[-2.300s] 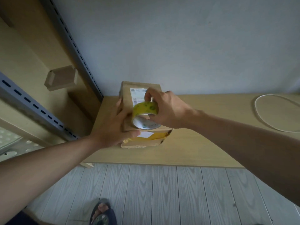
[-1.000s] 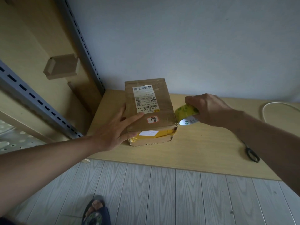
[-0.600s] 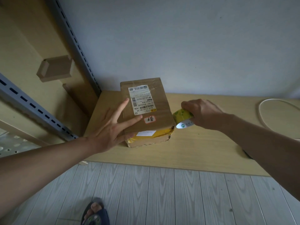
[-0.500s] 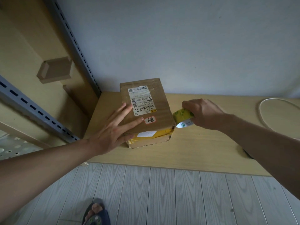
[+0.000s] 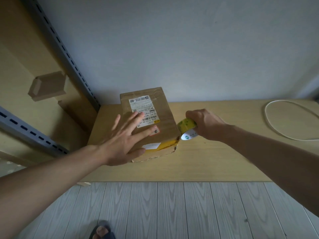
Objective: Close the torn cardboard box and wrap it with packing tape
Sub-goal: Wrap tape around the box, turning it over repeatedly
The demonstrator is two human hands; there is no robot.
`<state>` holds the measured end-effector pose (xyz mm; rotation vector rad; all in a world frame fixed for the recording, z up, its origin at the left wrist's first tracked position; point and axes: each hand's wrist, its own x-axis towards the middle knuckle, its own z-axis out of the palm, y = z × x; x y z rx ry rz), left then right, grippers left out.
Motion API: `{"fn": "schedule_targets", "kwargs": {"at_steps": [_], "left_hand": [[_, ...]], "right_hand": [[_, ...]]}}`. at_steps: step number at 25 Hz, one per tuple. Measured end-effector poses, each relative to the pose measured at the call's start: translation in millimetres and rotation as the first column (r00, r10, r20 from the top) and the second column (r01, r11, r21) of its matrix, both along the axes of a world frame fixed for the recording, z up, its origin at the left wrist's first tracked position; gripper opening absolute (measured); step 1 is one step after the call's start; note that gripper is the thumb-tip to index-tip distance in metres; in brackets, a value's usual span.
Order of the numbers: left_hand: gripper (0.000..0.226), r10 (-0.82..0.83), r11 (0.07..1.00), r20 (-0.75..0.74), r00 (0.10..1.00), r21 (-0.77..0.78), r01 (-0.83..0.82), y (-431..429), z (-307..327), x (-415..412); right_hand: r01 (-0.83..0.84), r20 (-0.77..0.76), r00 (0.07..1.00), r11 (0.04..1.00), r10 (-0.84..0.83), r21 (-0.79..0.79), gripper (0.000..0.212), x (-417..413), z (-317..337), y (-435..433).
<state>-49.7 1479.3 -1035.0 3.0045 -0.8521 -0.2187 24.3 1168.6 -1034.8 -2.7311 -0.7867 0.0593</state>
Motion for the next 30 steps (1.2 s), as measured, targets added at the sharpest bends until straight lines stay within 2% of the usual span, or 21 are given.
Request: {"fn": "schedule_targets", "kwargs": {"at_steps": [3, 5, 7, 9, 12, 17, 19, 21, 22, 23, 26, 28, 29, 30], "left_hand": [[0.092, 0.227, 0.973, -0.263, 0.938, 0.093, -0.209, -48.5, 10.0, 16.2], [0.108, 0.345, 0.938, -0.292, 0.892, 0.152, -0.313, -80.8, 14.4, 28.1], [0.116, 0.432, 0.899, -0.300, 0.851, 0.221, -0.378, -105.4, 20.7, 41.2], [0.105, 0.459, 0.882, -0.304, 0.835, 0.269, -0.387, -127.5, 32.6, 49.4], [0.078, 0.387, 0.912, -0.258, 0.885, 0.247, -0.327, -147.6, 41.8, 49.3], [0.072, 0.281, 0.960, -0.227, 0.932, 0.055, -0.276, -163.1, 53.1, 30.6], [0.065, 0.221, 0.960, -0.147, 0.964, -0.139, -0.242, -158.7, 53.6, 25.4], [0.060, 0.171, 0.879, -0.043, 0.984, -0.446, -0.172, -144.5, 51.2, 23.0], [0.062, 0.163, 0.804, -0.009, 0.987, -0.578, -0.138, -134.6, 45.5, 22.1], [0.069, 0.160, 0.756, 0.011, 0.987, -0.644, -0.116, -124.0, 38.5, 20.2], [0.109, 0.184, 0.771, -0.073, 0.980, -0.607, -0.190, -90.5, 7.7, 8.7], [0.131, 0.202, 0.702, -0.237, 0.950, -0.641, -0.310, -71.3, -5.6, 1.6], [0.133, 0.179, 0.661, -0.315, 0.932, -0.664, -0.351, -63.0, -10.5, 0.9], [0.121, 0.145, 0.646, -0.336, 0.931, -0.681, -0.346, -57.6, -13.0, 1.1]], "right_hand": [[0.040, -0.026, 0.999, 0.999, -0.040, -0.004, 0.016, -2.4, 0.0, 1.2], [0.046, -0.049, 0.998, 0.999, -0.046, -0.004, 0.016, -2.9, 1.1, -0.5], [0.023, -0.057, 0.998, 1.000, -0.024, -0.010, 0.019, -4.5, 0.9, -2.2], [0.012, -0.064, 0.998, 1.000, -0.014, -0.019, 0.018, -6.2, 0.6, -5.8], [0.041, -0.056, 0.998, 0.999, -0.040, 0.022, 0.017, -6.0, 2.9, -20.3], [0.122, 0.133, 0.979, 0.966, -0.155, 0.229, 0.017, -8.1, 22.8, -51.6], [0.113, 0.239, 0.950, 0.935, -0.201, 0.335, 0.014, -10.8, 45.7, -53.9], [0.120, 0.279, 0.920, 0.874, -0.276, 0.470, 0.013, -8.7, 74.2, -41.6], [0.116, 0.260, 0.920, 0.838, -0.292, 0.533, 0.013, -8.0, 86.5, -29.3], [0.108, 0.216, 0.938, 0.819, -0.272, 0.564, 0.014, -8.8, 94.9, -14.7], [0.066, -0.071, 0.997, 0.884, -0.038, 0.462, 0.021, -25.7, 91.4, 24.9], [0.012, -0.206, 0.975, 0.915, 0.079, 0.403, 0.025, -38.4, 76.9, 42.7], [-0.022, -0.204, 0.973, 0.922, 0.109, 0.388, 0.028, -41.4, 71.4, 50.5], [-0.059, -0.183, 0.973, 0.922, 0.138, 0.383, 0.028, -41.4, 69.3, 55.8]]}}
